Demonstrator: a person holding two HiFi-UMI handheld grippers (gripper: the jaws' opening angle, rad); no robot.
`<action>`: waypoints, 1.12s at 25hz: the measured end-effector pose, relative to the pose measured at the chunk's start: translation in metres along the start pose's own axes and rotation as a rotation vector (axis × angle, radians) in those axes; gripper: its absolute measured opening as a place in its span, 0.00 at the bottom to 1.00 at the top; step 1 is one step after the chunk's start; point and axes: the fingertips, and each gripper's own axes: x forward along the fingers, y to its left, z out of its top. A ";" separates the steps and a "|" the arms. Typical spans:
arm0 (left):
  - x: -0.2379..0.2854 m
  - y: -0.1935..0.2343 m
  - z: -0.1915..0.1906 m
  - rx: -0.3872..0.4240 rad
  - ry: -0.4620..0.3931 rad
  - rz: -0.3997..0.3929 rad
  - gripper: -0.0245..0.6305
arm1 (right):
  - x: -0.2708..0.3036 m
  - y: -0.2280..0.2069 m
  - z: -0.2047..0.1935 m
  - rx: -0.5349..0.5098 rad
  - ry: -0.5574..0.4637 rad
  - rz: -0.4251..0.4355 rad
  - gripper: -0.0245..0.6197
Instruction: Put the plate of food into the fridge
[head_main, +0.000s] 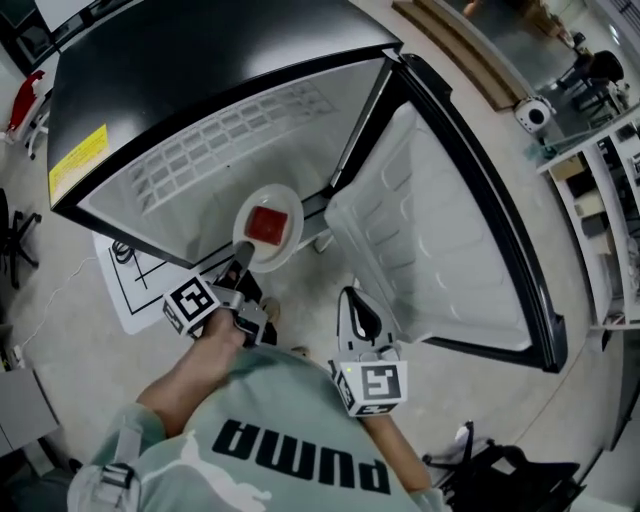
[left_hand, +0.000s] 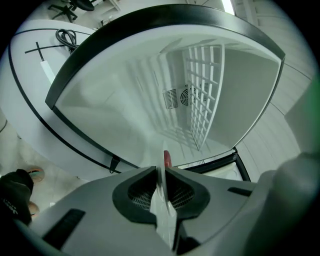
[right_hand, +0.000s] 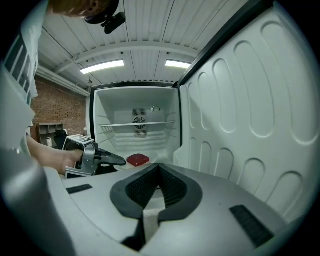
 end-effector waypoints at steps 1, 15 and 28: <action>0.002 0.002 0.003 -0.001 -0.008 0.008 0.09 | 0.003 0.000 0.002 -0.003 0.002 0.009 0.05; 0.043 0.036 0.037 -0.066 -0.100 0.117 0.09 | 0.041 0.002 0.017 -0.050 0.039 0.074 0.05; 0.071 0.069 0.062 -0.052 -0.150 0.178 0.09 | 0.056 -0.010 0.017 -0.074 0.071 0.053 0.04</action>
